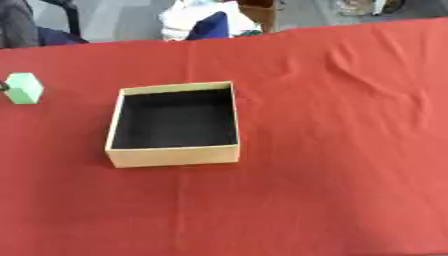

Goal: Pick up objects on the table and place them in the box.

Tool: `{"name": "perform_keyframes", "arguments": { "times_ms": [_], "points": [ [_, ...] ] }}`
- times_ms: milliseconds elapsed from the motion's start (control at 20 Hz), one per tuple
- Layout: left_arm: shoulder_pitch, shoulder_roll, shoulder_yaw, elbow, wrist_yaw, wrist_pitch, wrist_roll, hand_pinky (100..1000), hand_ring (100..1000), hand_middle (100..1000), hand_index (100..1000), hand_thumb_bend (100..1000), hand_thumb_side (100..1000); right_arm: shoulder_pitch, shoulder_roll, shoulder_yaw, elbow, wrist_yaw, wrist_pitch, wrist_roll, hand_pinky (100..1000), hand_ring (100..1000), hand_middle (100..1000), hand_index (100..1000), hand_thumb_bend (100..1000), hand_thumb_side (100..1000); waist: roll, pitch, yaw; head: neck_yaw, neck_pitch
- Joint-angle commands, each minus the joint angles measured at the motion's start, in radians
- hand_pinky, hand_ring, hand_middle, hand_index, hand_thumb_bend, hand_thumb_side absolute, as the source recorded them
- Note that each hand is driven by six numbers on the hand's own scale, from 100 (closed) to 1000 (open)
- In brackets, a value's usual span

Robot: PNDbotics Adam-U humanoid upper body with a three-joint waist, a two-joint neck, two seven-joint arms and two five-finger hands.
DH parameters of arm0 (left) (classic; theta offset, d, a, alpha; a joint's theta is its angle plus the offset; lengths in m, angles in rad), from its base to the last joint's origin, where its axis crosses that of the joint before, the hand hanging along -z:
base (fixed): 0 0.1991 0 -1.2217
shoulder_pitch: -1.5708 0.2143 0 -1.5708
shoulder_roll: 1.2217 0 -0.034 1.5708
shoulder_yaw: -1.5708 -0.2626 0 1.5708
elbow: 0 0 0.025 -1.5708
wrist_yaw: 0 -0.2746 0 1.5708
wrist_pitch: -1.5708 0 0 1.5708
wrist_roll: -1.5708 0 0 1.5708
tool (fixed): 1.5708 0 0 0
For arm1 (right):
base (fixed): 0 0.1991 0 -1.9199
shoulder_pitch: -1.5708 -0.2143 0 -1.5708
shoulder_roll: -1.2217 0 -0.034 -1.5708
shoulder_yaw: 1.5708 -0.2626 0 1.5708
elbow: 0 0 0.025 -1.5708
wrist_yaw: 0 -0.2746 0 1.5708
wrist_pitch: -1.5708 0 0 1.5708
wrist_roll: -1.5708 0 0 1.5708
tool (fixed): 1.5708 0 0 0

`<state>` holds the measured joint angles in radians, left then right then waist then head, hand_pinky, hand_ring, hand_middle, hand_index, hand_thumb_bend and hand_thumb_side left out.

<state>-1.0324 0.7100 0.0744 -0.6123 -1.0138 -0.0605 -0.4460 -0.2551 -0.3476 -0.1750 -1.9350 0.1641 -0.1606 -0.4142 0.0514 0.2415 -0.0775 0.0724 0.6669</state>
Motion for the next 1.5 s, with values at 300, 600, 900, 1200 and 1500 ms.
{"name": "perform_keyframes", "arguments": {
  "times_ms": [300, 600, 900, 1200, 1500],
  "points": [
    [0.001, 0.019, -0.008, -0.032, -0.039, -0.019, 0.008, 913, 894, 859, 953, 447, 100, -0.014, -0.010, -0.006, -0.015, -0.010, -0.001, -0.003, 641, 750, 828, 927, 100, 530, -0.002, -0.010, -0.007, 0.016, -0.025],
    [0.013, 0.016, -0.006, -0.035, -0.045, -0.030, 0.037, 910, 898, 873, 949, 424, 100, -0.016, -0.008, -0.005, -0.015, -0.012, -0.002, -0.002, 641, 750, 827, 927, 100, 530, -0.001, -0.005, -0.013, 0.016, -0.025],
    [0.021, 0.013, -0.007, -0.034, -0.048, -0.032, 0.065, 905, 892, 869, 946, 397, 100, -0.018, -0.006, -0.005, -0.015, -0.014, -0.003, -0.003, 641, 751, 827, 927, 100, 530, -0.001, 0.004, -0.014, 0.018, -0.026],
    [0.030, 0.004, -0.007, -0.029, -0.051, -0.028, 0.093, 899, 884, 854, 939, 365, 100, -0.021, -0.003, -0.005, -0.015, -0.019, -0.003, -0.004, 640, 751, 826, 926, 100, 530, -0.003, 0.016, -0.021, 0.021, -0.028],
    [0.032, -0.006, -0.008, -0.020, -0.063, -0.022, 0.104, 896, 873, 833, 937, 360, 100, -0.024, -0.001, -0.005, -0.016, -0.022, -0.003, -0.004, 640, 751, 826, 926, 100, 530, -0.005, 0.025, -0.023, 0.048, -0.036]
  ]
}}
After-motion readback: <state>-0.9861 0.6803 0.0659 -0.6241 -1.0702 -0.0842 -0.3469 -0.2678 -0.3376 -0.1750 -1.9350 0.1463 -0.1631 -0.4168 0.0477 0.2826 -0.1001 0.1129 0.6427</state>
